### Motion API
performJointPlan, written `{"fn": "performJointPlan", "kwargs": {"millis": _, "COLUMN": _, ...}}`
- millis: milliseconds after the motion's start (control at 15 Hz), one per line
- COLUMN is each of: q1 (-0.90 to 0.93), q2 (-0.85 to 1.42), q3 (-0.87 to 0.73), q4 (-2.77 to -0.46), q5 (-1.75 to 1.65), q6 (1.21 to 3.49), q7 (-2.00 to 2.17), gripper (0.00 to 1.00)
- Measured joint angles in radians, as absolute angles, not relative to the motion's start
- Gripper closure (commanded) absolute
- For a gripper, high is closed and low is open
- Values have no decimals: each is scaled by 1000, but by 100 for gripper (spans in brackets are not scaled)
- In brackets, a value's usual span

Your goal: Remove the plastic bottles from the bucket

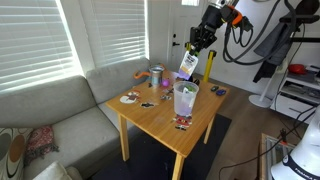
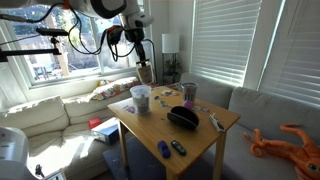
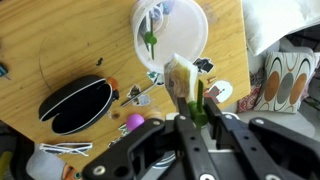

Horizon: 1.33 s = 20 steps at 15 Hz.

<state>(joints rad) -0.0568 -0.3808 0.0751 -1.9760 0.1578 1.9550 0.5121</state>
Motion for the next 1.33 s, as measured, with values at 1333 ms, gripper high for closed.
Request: {"fn": "performJointPlan", "kwargs": {"millis": 1333, "q1": -118, "q2": -382, "q3": -85, "q4": -2228, "q5": 177, "q6": 1937, "q7": 228, "gripper": 95}}
